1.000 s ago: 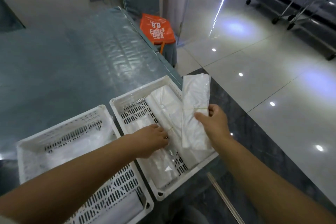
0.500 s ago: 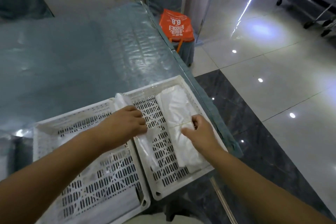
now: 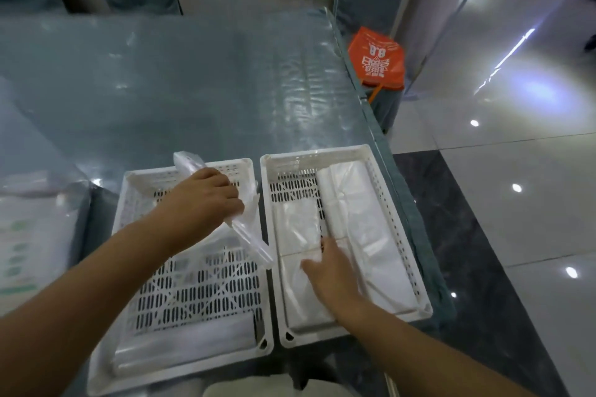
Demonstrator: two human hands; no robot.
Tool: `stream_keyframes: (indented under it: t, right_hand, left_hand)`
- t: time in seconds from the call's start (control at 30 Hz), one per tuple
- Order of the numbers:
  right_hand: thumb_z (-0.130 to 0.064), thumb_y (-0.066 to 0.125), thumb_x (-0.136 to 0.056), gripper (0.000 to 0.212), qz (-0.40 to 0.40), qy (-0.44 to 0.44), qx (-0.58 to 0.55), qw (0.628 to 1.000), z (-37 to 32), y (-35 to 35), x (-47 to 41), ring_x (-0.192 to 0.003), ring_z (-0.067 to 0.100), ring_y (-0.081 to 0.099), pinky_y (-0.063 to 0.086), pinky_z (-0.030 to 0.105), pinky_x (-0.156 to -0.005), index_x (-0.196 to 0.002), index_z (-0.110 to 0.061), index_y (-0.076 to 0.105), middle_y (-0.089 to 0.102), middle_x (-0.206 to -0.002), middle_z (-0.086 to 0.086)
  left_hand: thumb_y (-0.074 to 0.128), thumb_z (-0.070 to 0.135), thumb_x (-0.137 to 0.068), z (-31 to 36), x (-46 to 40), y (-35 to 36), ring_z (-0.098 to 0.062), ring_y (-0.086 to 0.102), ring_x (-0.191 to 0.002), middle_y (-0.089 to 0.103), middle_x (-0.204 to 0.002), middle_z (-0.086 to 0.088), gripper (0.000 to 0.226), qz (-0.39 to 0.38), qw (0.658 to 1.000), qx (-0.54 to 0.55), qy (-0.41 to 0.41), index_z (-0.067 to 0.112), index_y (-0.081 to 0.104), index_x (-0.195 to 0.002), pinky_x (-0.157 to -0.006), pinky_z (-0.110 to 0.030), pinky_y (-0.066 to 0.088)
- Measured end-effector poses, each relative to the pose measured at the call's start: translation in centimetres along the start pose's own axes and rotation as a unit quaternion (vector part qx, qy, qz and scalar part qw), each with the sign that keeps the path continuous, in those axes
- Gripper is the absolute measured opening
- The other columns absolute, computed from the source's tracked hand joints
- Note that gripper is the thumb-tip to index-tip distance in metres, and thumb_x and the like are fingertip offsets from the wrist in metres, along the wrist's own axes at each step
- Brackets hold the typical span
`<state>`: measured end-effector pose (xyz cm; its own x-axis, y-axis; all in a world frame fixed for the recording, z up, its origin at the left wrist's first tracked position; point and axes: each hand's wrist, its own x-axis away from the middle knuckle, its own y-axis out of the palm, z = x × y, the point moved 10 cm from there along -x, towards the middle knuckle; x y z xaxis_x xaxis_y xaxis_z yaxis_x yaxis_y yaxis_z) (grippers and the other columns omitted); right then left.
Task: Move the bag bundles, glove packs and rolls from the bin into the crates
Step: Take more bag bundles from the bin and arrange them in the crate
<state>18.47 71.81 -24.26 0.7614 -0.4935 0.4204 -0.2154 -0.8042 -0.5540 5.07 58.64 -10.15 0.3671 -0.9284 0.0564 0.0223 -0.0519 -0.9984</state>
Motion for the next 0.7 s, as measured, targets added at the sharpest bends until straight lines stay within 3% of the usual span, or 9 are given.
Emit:
stream_keyframes:
  t: [0.13, 0.23, 0.3, 0.4, 0.47, 0.53, 0.6, 0.7]
  right_hand:
    - [-0.031, 0.064, -0.082, 0.055, 0.074, -0.101, 0.222, 0.967, -2.1, -1.3, 0.8, -0.105, 0.015, 0.050, 0.045, 0.028, -0.092, -0.129, -0.019, 0.038, 0.052, -0.119, -0.001]
    - [-0.033, 0.062, -0.085, 0.060, 0.068, -0.128, 0.265, 0.953, -2.6, -1.2, 1.1, -0.109, 0.016, 0.048, 0.041, 0.026, -0.095, -0.134, -0.016, 0.032, 0.049, -0.125, 0.003]
    - [-0.030, 0.062, -0.086, 0.059, 0.064, -0.130, 0.243, 0.959, -2.9, -1.7, 1.1, -0.111, 0.015, 0.045, 0.039, 0.024, -0.096, -0.135, -0.016, 0.032, 0.046, -0.126, 0.003]
    - [-0.026, 0.058, -0.089, 0.039, 0.099, -0.191, 0.065, 0.974, -6.2, -4.3, 2.0, -0.110, 0.008, 0.045, 0.040, 0.021, -0.096, -0.125, -0.020, 0.045, 0.049, -0.122, -0.004]
    - [-0.036, 0.055, -0.090, 0.027, 0.126, -0.274, -0.011, 0.953, -9.5, -6.1, 3.6, -0.102, 0.001, 0.050, 0.047, 0.022, -0.090, -0.113, -0.023, 0.053, 0.053, -0.110, -0.011]
    - [-0.053, 0.052, -0.084, 0.034, 0.121, -0.315, -0.003, 0.941, -11.6, -6.4, 4.7, -0.094, -0.002, 0.051, 0.045, 0.016, -0.082, -0.104, -0.026, 0.055, 0.053, -0.100, -0.017]
    - [-0.060, 0.056, -0.076, 0.038, 0.114, -0.285, 0.046, 0.951, -11.8, -5.8, 4.7, -0.088, 0.000, 0.048, 0.043, 0.015, -0.077, -0.097, -0.028, 0.055, 0.053, -0.093, -0.017]
    - [-0.037, 0.065, -0.079, 0.015, 0.122, -0.213, 0.045, 0.968, -10.1, -5.8, 3.8, -0.080, 0.006, 0.049, 0.047, 0.031, -0.076, -0.079, -0.025, 0.056, 0.056, -0.079, -0.013]
  left_hand:
    - [0.088, 0.021, -0.049, 0.7, 0.3, 0.1, -0.011, 0.063, -0.071, 0.068, -0.071, 0.014, 0.032, 0.004, 1.000, 0.010, -0.012, 0.030, 0.069, -0.073, -0.084, -0.031, 0.049]
    - [0.087, 0.021, -0.051, 1.4, 0.1, -0.1, -0.010, 0.062, -0.070, 0.068, -0.070, 0.014, 0.030, 0.006, 1.000, 0.007, -0.009, 0.030, 0.069, -0.073, -0.083, -0.030, 0.049]
    - [0.087, 0.020, -0.050, 2.1, -0.2, -0.4, -0.010, 0.063, -0.069, 0.068, -0.069, 0.014, 0.030, 0.014, 1.000, 0.011, -0.002, 0.030, 0.070, -0.073, -0.082, -0.029, 0.049]
    - [0.084, 0.017, -0.055, 3.0, -0.9, -0.4, -0.010, 0.062, -0.067, 0.068, -0.070, 0.013, 0.026, 0.022, 1.000, 0.006, 0.003, 0.029, 0.070, -0.074, -0.081, -0.028, 0.050]
    - [0.081, 0.017, -0.061, 3.4, -1.5, -0.1, -0.011, 0.062, -0.069, 0.069, -0.072, 0.011, 0.023, 0.019, 1.000, 0.001, -0.003, 0.028, 0.069, -0.077, -0.082, -0.028, 0.050]
    - [0.074, 0.016, -0.068, 4.1, -2.0, 0.4, -0.013, 0.061, -0.073, 0.068, -0.076, 0.009, 0.018, 0.016, 1.000, -0.007, -0.014, 0.026, 0.068, -0.082, -0.082, -0.030, 0.049]
    - [0.072, 0.017, -0.071, 4.8, -2.4, 0.9, -0.015, 0.061, -0.072, 0.068, -0.076, 0.006, 0.014, 0.019, 0.999, -0.004, -0.028, 0.024, 0.068, -0.082, -0.077, -0.030, 0.049]
    - [0.074, 0.017, -0.069, 5.7, -2.8, 1.4, -0.015, 0.059, -0.064, 0.066, -0.069, 0.004, 0.012, 0.015, 0.999, -0.001, -0.045, 0.022, 0.066, -0.077, -0.066, -0.028, 0.045]
